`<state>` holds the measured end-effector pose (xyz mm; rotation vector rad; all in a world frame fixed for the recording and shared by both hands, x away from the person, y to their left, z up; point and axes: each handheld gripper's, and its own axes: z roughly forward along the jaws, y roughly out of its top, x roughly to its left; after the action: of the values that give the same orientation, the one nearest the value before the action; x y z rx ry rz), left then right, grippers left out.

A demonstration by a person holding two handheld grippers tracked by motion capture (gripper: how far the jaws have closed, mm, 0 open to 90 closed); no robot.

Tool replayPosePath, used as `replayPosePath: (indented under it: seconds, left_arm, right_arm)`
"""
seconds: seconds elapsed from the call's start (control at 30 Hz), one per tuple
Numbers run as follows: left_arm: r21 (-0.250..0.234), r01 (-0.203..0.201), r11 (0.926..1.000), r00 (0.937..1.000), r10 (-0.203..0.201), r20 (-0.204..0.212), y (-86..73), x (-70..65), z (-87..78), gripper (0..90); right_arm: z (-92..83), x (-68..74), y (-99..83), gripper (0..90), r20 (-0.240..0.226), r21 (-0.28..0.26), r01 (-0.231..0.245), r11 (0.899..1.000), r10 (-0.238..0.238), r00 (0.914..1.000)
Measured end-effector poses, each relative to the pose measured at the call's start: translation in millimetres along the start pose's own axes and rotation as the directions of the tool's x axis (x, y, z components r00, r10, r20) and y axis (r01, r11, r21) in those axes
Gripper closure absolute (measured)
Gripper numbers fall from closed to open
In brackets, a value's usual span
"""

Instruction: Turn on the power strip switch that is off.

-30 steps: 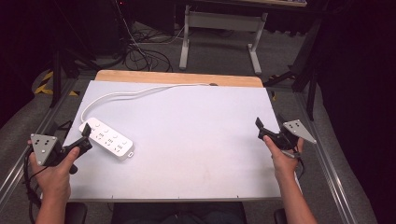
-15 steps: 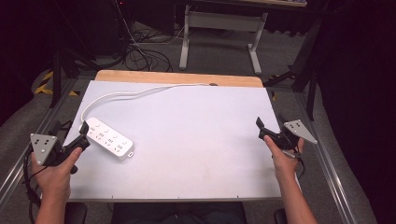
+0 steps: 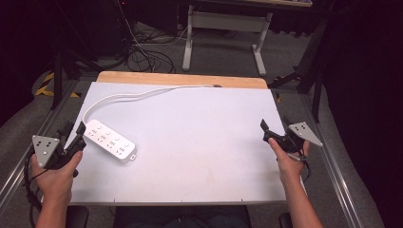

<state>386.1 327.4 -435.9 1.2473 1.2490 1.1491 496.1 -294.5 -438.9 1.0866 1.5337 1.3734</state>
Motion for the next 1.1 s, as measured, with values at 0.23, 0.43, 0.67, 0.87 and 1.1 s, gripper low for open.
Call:
replayPosePath:
  seconds: [0.23, 0.43, 0.67, 0.87, 1.1]
  left_arm:
    - [0.023, -0.034, 0.9992, 0.9989, 0.035, -0.030, 0.5, 1.4, -0.6, 86.0]
    - [0.021, -0.053, 0.9984, 0.9983, 0.053, -0.022, 2.3, 0.9, -0.4, 90.0]
    - [0.023, -0.070, 0.9973, 0.9975, 0.070, -0.011, 3.3, 0.6, 1.9, 90.0]
    - [0.031, -0.084, 0.9960, 0.9965, 0.084, 0.002, 5.9, 1.1, 8.0, 90.0]
    - [0.059, -0.116, 0.9915, 0.9925, 0.113, 0.046, 5.7, -8.3, 16.4, 90.0]
  right_arm:
    - [-0.5, 0.6, -0.2, 12.5, -0.002, 0.001, 0.007, 1.000, -0.007, 1.0000]
    - [-1.6, 0.4, -0.1, 12.5, 0.000, 0.001, 0.013, 1.000, -0.013, 0.9999]
    - [-3.1, 0.5, -0.1, 12.5, 0.003, -0.001, 0.016, 1.000, -0.016, 0.9999]
    - [-3.5, 1.2, -0.6, 12.5, -0.001, 0.005, 0.020, 1.000, -0.020, 0.9998]
    - [-4.5, 1.6, -1.1, 12.4, -0.001, 0.009, 0.028, 1.000, -0.028, 0.9996]
